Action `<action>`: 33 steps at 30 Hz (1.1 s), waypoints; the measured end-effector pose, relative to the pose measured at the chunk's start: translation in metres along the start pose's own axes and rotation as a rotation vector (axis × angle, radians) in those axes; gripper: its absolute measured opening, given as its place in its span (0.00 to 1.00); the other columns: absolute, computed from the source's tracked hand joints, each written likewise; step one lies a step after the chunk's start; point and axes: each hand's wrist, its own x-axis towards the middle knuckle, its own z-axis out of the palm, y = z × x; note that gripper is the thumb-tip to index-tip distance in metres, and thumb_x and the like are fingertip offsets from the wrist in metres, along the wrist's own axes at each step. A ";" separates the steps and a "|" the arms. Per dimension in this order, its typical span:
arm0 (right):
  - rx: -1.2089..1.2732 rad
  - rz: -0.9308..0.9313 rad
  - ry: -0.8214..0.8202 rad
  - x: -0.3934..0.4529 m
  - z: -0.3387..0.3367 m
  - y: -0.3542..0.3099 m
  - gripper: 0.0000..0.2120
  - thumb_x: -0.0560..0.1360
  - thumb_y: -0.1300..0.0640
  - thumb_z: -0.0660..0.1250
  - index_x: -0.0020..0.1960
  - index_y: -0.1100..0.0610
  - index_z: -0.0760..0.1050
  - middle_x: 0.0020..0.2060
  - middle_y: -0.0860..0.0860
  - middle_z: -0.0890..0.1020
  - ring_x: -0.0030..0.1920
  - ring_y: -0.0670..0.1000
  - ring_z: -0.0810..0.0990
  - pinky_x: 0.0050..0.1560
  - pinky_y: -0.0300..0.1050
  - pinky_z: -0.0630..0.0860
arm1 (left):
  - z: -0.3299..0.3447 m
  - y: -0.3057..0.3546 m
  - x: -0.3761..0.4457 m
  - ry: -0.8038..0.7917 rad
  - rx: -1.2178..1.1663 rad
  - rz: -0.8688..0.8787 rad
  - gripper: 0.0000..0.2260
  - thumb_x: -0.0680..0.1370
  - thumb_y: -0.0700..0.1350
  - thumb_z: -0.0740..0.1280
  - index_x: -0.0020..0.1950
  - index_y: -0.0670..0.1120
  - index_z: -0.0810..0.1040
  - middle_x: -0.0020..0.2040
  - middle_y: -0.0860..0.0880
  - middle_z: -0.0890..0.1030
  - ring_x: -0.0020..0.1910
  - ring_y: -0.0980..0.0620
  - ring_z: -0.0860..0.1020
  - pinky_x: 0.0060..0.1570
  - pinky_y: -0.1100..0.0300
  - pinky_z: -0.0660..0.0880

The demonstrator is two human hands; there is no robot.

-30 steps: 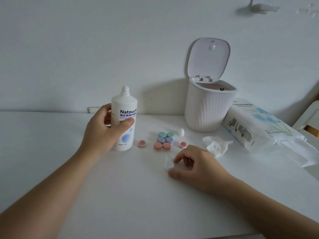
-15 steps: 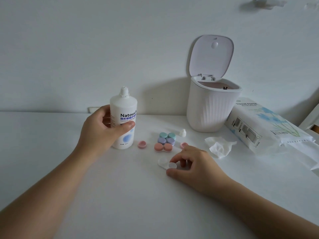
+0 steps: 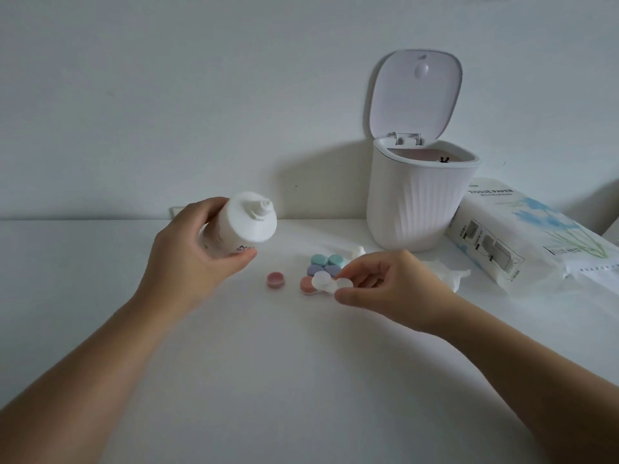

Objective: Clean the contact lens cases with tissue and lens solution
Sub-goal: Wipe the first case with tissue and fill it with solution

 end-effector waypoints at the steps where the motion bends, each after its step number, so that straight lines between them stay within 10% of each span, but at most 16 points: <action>1: 0.013 -0.004 0.004 0.002 -0.001 0.001 0.05 0.70 0.50 0.78 0.45 0.47 0.85 0.37 0.46 0.85 0.32 0.39 0.77 0.34 0.28 0.71 | 0.001 -0.001 0.000 -0.006 0.020 0.029 0.28 0.65 0.48 0.82 0.61 0.58 0.76 0.56 0.66 0.79 0.55 0.73 0.74 0.49 0.81 0.66; 23: 0.094 -0.151 -0.021 -0.011 -0.004 0.021 0.15 0.63 0.36 0.71 0.46 0.40 0.83 0.38 0.47 0.84 0.39 0.51 0.81 0.44 0.47 0.78 | 0.018 -0.004 0.004 -0.179 0.211 0.302 0.32 0.64 0.42 0.84 0.65 0.48 0.77 0.61 0.60 0.77 0.58 0.64 0.73 0.58 0.78 0.65; 33: 0.148 -0.154 0.072 -0.013 0.001 0.016 0.05 0.68 0.52 0.77 0.44 0.46 0.84 0.36 0.46 0.83 0.32 0.40 0.77 0.36 0.29 0.72 | 0.021 0.008 0.003 -0.234 0.257 0.366 0.30 0.65 0.53 0.79 0.64 0.45 0.80 0.62 0.49 0.81 0.62 0.50 0.78 0.61 0.59 0.73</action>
